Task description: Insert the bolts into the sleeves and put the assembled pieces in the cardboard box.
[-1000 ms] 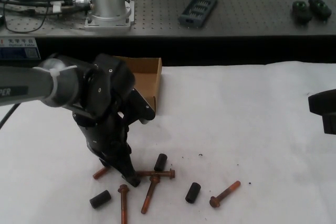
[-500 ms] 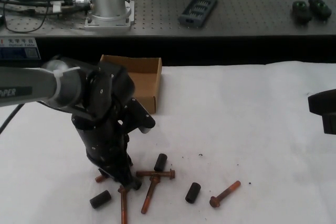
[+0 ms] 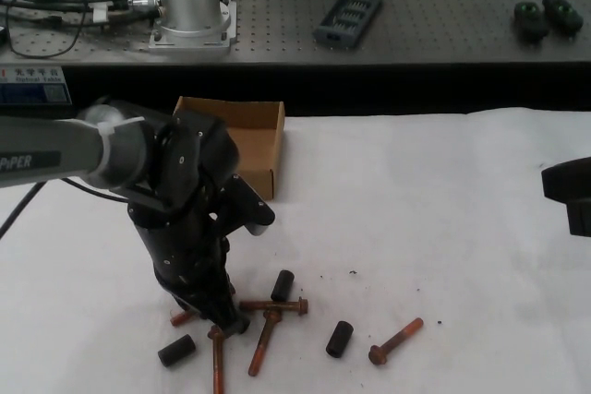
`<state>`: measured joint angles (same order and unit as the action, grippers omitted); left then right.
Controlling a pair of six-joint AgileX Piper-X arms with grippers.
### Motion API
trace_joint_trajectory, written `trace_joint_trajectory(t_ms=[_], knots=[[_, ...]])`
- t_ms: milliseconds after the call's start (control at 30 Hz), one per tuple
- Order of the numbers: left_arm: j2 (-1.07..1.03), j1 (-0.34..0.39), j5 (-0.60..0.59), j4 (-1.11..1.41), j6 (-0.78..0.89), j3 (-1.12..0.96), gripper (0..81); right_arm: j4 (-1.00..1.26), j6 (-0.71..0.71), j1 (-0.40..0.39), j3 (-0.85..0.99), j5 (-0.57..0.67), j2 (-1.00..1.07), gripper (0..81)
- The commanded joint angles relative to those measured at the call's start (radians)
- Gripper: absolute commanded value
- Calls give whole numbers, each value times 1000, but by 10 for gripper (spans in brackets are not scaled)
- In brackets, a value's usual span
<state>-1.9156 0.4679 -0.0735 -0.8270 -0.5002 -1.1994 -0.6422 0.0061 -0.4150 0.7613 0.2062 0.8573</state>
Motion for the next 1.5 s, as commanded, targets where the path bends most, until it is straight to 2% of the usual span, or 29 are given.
trace_joint_trajectory(t_ms=[0,100,300,433,567,700,900,1067,1167,1233,1400,1467], knots=[[-61,5,8,-9,5,23,6,6,1,4,9,13,1,55],[-56,5,-4,-6,44,23,6,6,1,4,9,13,1,55],[54,-27,-128,65,141,25,6,15,-6,4,9,62,1,55],[215,-72,-243,181,269,47,6,28,-6,4,37,105,1,55],[418,-114,-252,331,385,106,6,28,2,4,104,166,8,55],[626,-149,-252,444,486,216,6,28,105,-11,164,244,88,55],[926,-210,-248,610,663,446,6,79,199,-169,211,234,321,52],[1102,-243,-239,691,827,611,6,206,187,-322,293,228,544,52],[1160,-270,-203,733,898,691,6,200,173,-375,362,232,683,46],[1189,-294,-202,755,928,728,6,180,173,-391,407,250,774,0],[1246,-345,-216,755,935,766,6,169,177,-414,458,236,915,248],[1257,-360,-231,755,935,765,6,155,172,-414,458,191,938,268]])
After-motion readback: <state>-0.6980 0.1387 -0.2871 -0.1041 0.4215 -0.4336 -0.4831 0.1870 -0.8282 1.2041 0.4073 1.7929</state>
